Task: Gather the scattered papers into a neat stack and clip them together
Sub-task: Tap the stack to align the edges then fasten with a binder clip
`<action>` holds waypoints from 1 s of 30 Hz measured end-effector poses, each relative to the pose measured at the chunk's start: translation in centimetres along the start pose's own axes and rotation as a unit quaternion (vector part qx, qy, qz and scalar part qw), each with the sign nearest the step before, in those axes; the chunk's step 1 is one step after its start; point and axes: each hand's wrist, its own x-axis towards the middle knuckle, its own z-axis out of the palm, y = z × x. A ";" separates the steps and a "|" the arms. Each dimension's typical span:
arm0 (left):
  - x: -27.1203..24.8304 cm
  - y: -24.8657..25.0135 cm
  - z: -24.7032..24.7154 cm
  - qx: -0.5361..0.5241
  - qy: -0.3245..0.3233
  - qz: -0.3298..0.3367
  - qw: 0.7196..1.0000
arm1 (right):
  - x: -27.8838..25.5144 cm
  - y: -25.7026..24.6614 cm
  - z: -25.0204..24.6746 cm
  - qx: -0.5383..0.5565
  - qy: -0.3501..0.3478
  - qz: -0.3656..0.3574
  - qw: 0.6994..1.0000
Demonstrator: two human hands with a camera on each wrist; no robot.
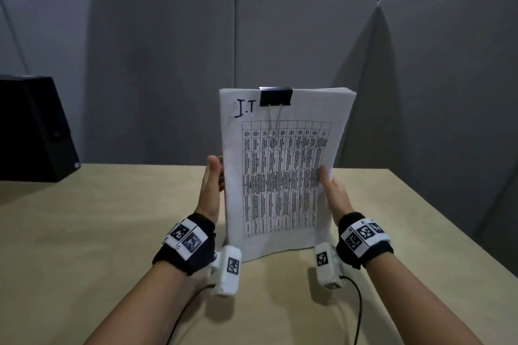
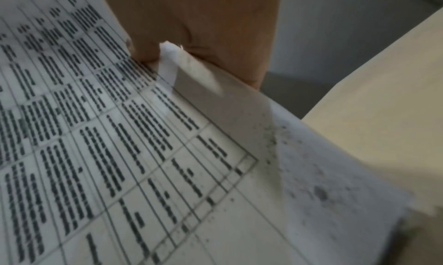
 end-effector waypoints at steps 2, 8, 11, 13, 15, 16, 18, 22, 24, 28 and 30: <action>0.5 -0.8 -0.4 0.044 -0.048 -0.036 0.997 | 0.1 0.5 0.1 -0.026 -0.017 0.008 0.999; 4.5 -2.6 -0.7 0.140 -0.016 -0.075 0.987 | 2.7 3.1 0.9 -0.086 -0.045 0.060 0.993; 6.7 -3.0 -0.1 0.171 -0.001 -0.094 0.981 | 3.9 2.7 2.2 -0.069 -0.011 0.110 0.991; 7.7 -2.6 0.2 0.160 0.010 -0.155 0.975 | 4.6 3.0 2.5 -0.103 0.007 0.133 0.986; 8.4 -2.5 0.5 0.128 0.016 -0.227 0.965 | 5.0 3.0 2.5 -0.143 0.022 0.158 0.977; 8.6 -2.7 0.5 0.144 0.017 -0.263 0.954 | 5.2 3.1 2.5 -0.157 0.022 0.176 0.971; 8.4 -4.2 -0.4 0.174 -0.002 -0.339 0.925 | 4.9 3.8 2.7 -0.199 0.007 0.244 0.949; 6.2 -7.8 -3.1 0.233 -0.091 -0.477 0.843 | 2.8 5.4 3.0 -0.264 -0.043 0.350 0.898; 5.4 -9.2 -4.2 0.224 -0.098 -0.480 0.843 | 1.6 5.2 3.2 -0.256 -0.044 0.352 0.899; 3.8 -8.2 -4.7 0.191 -0.124 -0.500 0.836 | -0.3 4.4 3.2 -0.294 -0.088 0.369 0.877; 2.8 -7.3 -5.1 0.184 -0.171 -0.494 0.833 | -1.0 4.7 2.9 -0.308 -0.115 0.369 0.869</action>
